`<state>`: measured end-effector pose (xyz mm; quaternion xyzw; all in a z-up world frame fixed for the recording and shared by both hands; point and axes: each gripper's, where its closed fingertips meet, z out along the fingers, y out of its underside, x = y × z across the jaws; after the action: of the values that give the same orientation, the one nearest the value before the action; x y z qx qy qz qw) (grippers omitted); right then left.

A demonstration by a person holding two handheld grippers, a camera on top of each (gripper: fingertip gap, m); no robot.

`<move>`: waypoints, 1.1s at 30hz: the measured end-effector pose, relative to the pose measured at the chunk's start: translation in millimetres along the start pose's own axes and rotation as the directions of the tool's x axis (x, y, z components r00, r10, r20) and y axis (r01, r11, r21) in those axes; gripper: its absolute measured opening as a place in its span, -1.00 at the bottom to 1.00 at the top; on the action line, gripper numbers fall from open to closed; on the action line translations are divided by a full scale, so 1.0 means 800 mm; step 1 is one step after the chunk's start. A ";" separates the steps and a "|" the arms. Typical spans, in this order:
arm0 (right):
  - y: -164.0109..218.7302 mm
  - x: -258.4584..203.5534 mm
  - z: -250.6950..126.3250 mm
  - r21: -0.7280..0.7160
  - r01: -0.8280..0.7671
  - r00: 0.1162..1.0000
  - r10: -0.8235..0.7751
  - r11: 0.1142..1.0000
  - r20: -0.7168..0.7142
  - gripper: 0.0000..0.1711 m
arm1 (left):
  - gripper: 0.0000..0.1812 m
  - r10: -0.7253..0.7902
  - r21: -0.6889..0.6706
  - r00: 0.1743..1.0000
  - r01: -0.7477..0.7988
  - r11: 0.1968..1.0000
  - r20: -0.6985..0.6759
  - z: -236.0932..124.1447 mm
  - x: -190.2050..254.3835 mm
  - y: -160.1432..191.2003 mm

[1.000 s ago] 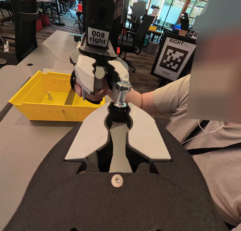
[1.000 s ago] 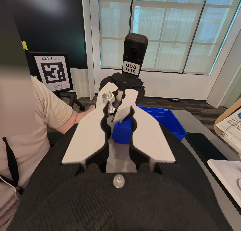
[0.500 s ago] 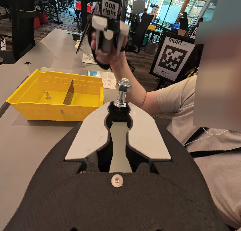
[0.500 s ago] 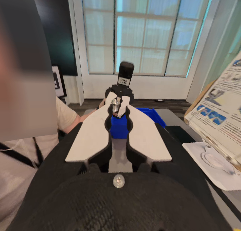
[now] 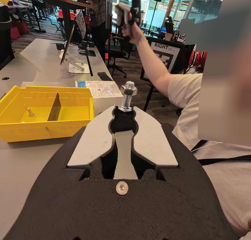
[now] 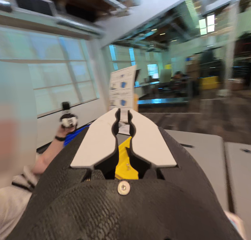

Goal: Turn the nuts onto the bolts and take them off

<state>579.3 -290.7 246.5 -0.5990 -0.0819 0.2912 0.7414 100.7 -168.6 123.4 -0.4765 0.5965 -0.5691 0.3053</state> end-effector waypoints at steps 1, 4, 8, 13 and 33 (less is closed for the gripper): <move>-0.020 0.009 -0.025 0.018 -0.003 0.997 0.005 1.000 -0.080 -0.88 | -0.80 -0.002 -0.005 1.000 0.002 1.000 -0.004 0.002 0.000 0.002; -0.082 0.012 -0.088 0.090 -0.014 0.974 0.034 0.996 -0.225 -0.75 | -0.80 -0.010 -0.019 1.000 0.010 1.000 -0.016 0.009 0.001 0.005; -0.137 -0.001 -0.137 0.058 0.012 0.936 0.009 0.998 -0.351 -0.75 | -0.80 -0.012 -0.038 1.000 0.012 0.999 -0.020 0.016 0.000 0.010; -0.180 0.004 -0.171 -0.080 0.195 0.765 -0.202 0.978 -0.612 -0.68 | -0.80 -0.015 -0.046 1.000 0.014 0.999 -0.019 0.018 0.000 0.011; -0.180 -0.059 -0.087 -0.062 -0.058 0.948 0.036 0.996 -0.315 -0.24 | -0.80 -0.003 -0.057 1.000 0.002 0.998 -0.027 0.019 0.007 0.011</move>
<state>621.4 -390.4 373.1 -0.6652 0.0412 0.2069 0.7162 110.8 -180.5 113.3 -0.4781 0.6158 -0.5587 0.2828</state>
